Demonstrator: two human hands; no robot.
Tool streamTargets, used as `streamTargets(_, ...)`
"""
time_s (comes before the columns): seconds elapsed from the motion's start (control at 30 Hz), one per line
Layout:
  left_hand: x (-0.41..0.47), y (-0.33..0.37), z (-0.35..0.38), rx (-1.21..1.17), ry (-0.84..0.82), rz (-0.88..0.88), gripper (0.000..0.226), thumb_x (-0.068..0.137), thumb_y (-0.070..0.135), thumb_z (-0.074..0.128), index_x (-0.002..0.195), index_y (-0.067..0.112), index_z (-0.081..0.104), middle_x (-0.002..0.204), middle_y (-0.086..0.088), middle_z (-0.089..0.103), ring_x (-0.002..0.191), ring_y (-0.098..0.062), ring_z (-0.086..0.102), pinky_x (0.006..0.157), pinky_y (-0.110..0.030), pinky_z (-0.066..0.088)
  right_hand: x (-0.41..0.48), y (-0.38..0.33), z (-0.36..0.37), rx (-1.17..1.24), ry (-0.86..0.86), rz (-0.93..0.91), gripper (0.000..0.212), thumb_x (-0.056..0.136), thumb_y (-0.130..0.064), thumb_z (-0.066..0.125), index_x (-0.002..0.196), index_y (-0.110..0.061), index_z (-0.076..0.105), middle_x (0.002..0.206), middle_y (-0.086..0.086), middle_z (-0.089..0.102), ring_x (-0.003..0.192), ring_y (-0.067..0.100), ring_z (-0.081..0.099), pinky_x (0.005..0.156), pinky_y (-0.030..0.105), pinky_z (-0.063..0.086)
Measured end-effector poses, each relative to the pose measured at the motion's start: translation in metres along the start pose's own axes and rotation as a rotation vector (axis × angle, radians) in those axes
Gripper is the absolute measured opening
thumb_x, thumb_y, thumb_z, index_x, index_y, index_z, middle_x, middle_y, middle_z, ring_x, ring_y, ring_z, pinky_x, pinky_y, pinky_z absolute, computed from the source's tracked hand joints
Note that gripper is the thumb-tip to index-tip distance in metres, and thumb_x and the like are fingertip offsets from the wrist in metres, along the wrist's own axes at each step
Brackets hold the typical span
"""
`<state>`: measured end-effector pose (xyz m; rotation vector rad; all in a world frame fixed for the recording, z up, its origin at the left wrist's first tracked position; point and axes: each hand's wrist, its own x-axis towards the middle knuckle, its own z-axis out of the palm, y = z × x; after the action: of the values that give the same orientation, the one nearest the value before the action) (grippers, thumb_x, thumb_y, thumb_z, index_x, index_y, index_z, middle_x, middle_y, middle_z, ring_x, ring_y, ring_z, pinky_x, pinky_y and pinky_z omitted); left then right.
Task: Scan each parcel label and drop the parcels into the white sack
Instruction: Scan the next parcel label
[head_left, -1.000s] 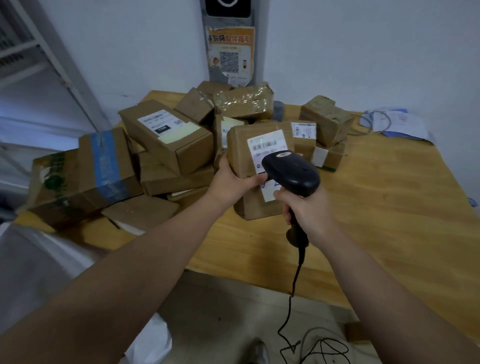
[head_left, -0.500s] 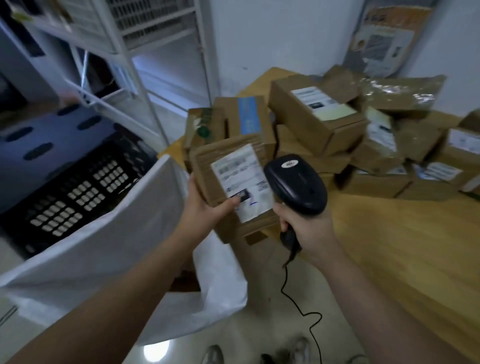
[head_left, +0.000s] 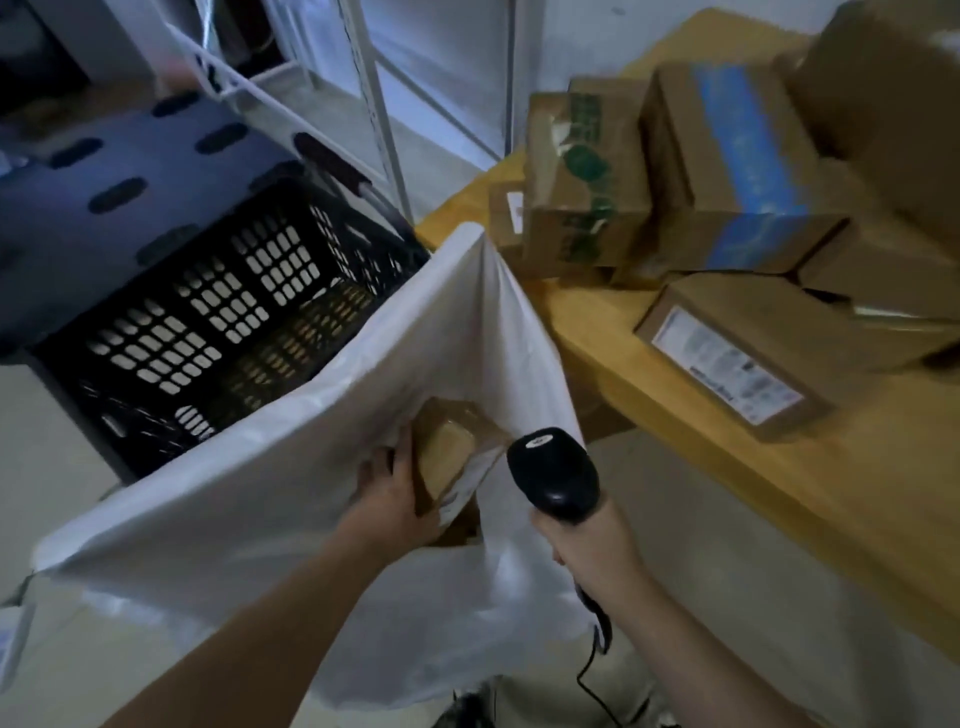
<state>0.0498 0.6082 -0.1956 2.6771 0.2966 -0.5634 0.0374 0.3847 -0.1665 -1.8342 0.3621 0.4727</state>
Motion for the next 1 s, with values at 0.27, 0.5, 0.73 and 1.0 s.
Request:
streamTargets(0.27, 0.119, -0.061, 0.103, 0.475, -0.043, 0.045, 0.094, 0.085, 0.060, 0.058, 0.150, 0.017, 0.006, 0.141, -0.019, 0.032, 0.123, -0.033, 0.043, 0.097, -0.041, 0.045, 0.070, 0.065, 0.058, -0.286, -0.092, -0.072, 0.020, 0.082, -0.017, 0.073, 0.080, -0.027, 0.056, 0.062, -0.013, 0.056, 0.068, 0.010, 0.058, 0.063, 0.024, 0.045)
streamTargets(0.5, 0.179, -0.093, 0.184, 0.446, 0.014, 0.005, 0.098, 0.078, 0.062, 0.065, 0.147, 0.015, 0.013, 0.141, -0.021, 0.031, 0.124, -0.032, 0.041, 0.098, -0.036, 0.042, 0.124, 0.109, 0.084, -0.358, -0.051, -0.185, 0.016, 0.079, -0.026, 0.068, 0.085, -0.026, 0.053, 0.065, -0.011, 0.056, 0.071, 0.016, 0.062, 0.062, 0.032, 0.051)
streamTargets(0.73, 0.167, -0.107, 0.208, 0.390, -0.009, -0.092, 0.073, 0.077, 0.052, 0.069, 0.123, 0.014, 0.027, 0.127, -0.016, 0.034, 0.108, -0.029, 0.046, 0.086, -0.035, 0.043, 0.131, 0.136, 0.092, -0.412, -0.019, -0.148, 0.034, 0.078, -0.023, 0.070, 0.070, -0.039, 0.040, 0.057, -0.011, 0.050, 0.061, 0.011, 0.055, 0.055, 0.023, 0.039)
streamTargets(1.0, 0.128, -0.111, 0.209, 0.643, 0.011, -0.047, 0.070, 0.079, 0.050, 0.067, 0.130, 0.014, 0.034, 0.128, -0.015, 0.040, 0.114, -0.030, 0.045, 0.091, -0.038, 0.038, 0.115, 0.132, 0.094, -0.437, -0.099, -0.114, 0.020, 0.080, -0.028, 0.067, 0.089, -0.029, 0.049, 0.067, -0.010, 0.056, 0.069, 0.013, 0.059, 0.060, 0.027, 0.045)
